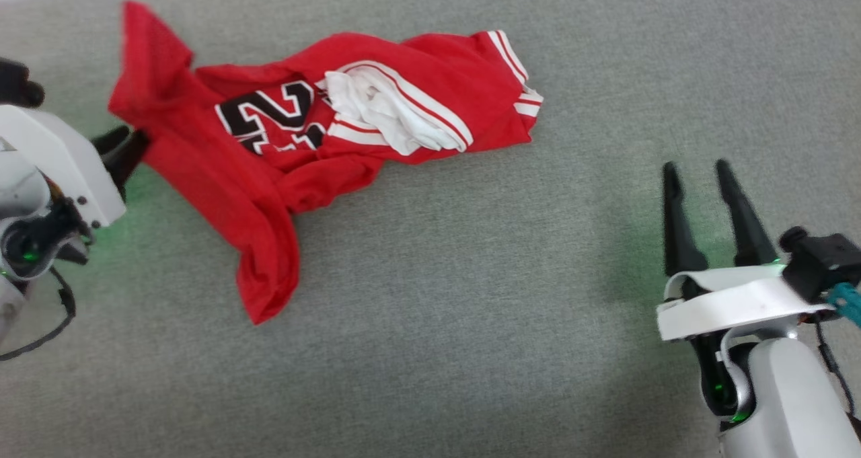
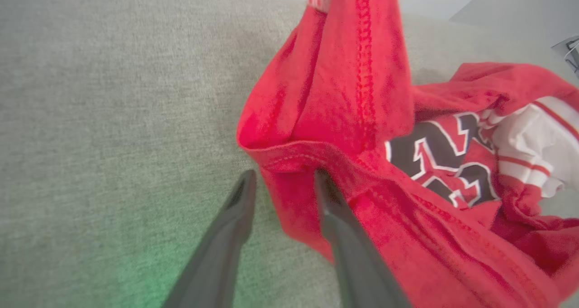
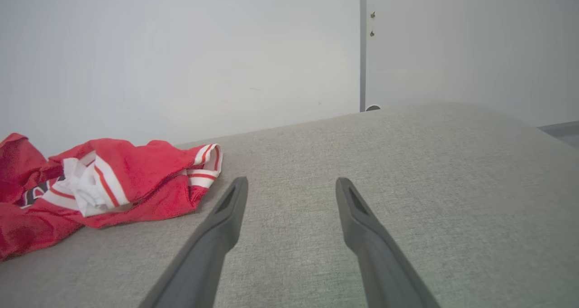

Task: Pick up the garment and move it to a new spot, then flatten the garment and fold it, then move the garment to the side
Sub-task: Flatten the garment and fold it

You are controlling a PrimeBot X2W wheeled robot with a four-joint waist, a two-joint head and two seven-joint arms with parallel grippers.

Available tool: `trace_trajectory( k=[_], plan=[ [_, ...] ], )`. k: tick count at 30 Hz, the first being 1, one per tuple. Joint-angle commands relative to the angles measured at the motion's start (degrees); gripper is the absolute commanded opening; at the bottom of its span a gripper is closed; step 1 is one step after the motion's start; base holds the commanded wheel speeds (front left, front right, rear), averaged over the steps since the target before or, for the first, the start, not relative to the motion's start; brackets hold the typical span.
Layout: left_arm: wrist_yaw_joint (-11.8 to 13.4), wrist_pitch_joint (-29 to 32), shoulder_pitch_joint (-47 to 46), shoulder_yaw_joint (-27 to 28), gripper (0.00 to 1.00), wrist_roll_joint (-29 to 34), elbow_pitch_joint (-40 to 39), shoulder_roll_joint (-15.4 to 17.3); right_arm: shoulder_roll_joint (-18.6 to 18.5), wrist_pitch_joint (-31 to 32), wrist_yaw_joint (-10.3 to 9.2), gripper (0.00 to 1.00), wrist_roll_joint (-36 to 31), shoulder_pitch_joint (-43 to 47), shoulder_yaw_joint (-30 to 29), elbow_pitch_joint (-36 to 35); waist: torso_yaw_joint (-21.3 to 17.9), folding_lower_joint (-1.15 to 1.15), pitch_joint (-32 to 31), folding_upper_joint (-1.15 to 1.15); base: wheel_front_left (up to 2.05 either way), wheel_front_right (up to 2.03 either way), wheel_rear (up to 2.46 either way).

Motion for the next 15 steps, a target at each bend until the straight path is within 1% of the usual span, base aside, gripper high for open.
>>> trace_trajectory(
  k=[1,4,7,9,11,14,15],
  plan=[
    [-0.48,-1.75,0.65,0.18,1.00,0.59,-0.91,0.08,-0.65,-0.29,0.03,1.00,-0.77,-0.85,1.12,0.74,1.15,0.00,-1.13,0.00,0.00,0.00,0.00],
    [-0.64,-7.48,2.72,0.39,1.00,2.21,-3.43,0.35,-3.09,0.26,0.03,1.00,-2.29,-1.76,4.34,2.65,2.76,0.00,-2.26,0.00,0.00,0.00,0.00],
    [-0.32,-14.81,5.41,0.61,1.00,4.47,-6.23,0.40,-6.32,2.95,0.03,1.00,-3.03,-3.69,8.53,3.38,4.68,0.00,-3.14,0.00,0.00,0.00,0.00],
    [1.15,-19.90,7.70,0.31,1.00,6.53,-8.14,0.16,-8.96,5.61,0.03,1.00,-3.12,-4.97,11.65,3.11,6.22,0.00,-3.64,0.00,0.00,0.00,0.00],
    [3.12,-23.55,10.53,0.62,1.00,7.46,-10.41,-0.43,-11.57,8.45,0.03,1.00,-2.73,-6.63,15.06,2.28,7.84,0.00,-3.99,0.00,0.00,0.00,0.00],
    [6.32,-25.74,15.02,3.36,1.00,7.89,-14.62,-1.69,-16.08,13.11,0.03,1.00,-1.80,-9.28,20.20,0.53,10.56,0.00,-4.28,0.00,0.00,0.00,0.00],
    [7.59,-25.99,16.65,4.53,1.00,9.16,-15.94,-1.92,-17.54,14.77,0.03,1.00,-1.37,-10.11,22.29,-0.08,11.42,0.00,-4.33,0.00,0.00,0.00,0.00]
  ],
)
